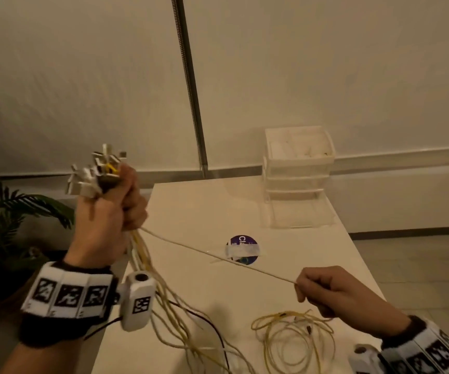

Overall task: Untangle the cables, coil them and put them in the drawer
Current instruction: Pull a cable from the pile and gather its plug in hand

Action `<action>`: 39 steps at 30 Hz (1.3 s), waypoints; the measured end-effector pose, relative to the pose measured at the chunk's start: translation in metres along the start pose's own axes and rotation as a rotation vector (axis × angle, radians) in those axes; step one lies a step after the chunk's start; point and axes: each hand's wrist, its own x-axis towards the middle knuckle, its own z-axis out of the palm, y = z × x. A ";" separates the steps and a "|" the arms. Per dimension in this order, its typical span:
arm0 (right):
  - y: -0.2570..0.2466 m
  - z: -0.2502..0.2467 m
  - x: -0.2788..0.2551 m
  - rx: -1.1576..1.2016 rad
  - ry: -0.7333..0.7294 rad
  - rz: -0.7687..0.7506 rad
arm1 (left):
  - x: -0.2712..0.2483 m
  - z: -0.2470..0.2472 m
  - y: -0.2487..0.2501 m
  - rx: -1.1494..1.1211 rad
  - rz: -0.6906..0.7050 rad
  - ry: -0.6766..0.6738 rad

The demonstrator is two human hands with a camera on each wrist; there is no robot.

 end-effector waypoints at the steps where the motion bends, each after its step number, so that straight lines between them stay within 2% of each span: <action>1: 0.002 -0.003 -0.001 -0.018 0.029 0.012 | -0.001 -0.007 -0.002 0.042 0.001 0.022; 4: -0.004 -0.002 -0.001 -0.093 0.136 -0.010 | -0.015 0.005 -0.016 0.250 -0.090 -0.086; 7: -0.025 0.007 0.005 -0.156 0.171 -0.101 | -0.033 0.045 -0.041 0.657 -0.003 -0.372; 9: -0.040 0.013 0.011 -0.177 0.172 -0.159 | -0.042 0.072 -0.062 0.736 0.032 -0.529; 11: -0.048 0.016 0.017 -0.153 0.186 -0.195 | -0.044 0.089 -0.079 0.770 0.049 -0.545; 15: -0.052 0.011 0.016 -0.104 0.258 -0.172 | -0.045 0.101 -0.092 0.796 0.076 -0.462; 17: -0.051 0.009 0.012 -0.096 0.262 -0.149 | -0.044 0.098 -0.092 0.805 0.065 -0.462; 19: -0.047 0.007 0.008 -0.034 0.252 -0.125 | -0.041 0.095 -0.090 0.758 0.034 -0.406; 23: -0.036 0.000 -0.002 0.020 0.245 -0.094 | -0.026 0.077 -0.079 0.448 -0.053 -0.074; 27: -0.023 -0.008 -0.009 0.023 0.250 -0.060 | -0.007 0.042 -0.068 0.330 -0.099 0.267; 29: -0.019 -0.010 -0.012 0.031 0.259 -0.048 | -0.004 0.033 -0.062 0.376 -0.068 0.380; 30: -0.018 -0.010 -0.012 0.027 0.264 -0.043 | -0.005 0.033 -0.058 0.495 -0.006 0.402; 31: -0.018 -0.010 -0.012 0.023 0.270 -0.038 | -0.009 0.037 -0.053 0.672 0.076 0.374; 33: -0.020 -0.010 -0.008 0.018 0.269 -0.037 | -0.023 0.053 -0.047 0.930 0.205 0.220; 36: -0.026 -0.007 0.001 0.016 0.233 -0.060 | -0.041 0.079 -0.046 0.996 0.264 -0.084; 39: -0.030 -0.001 0.009 0.082 0.147 -0.078 | -0.048 0.100 -0.062 1.103 0.259 -0.396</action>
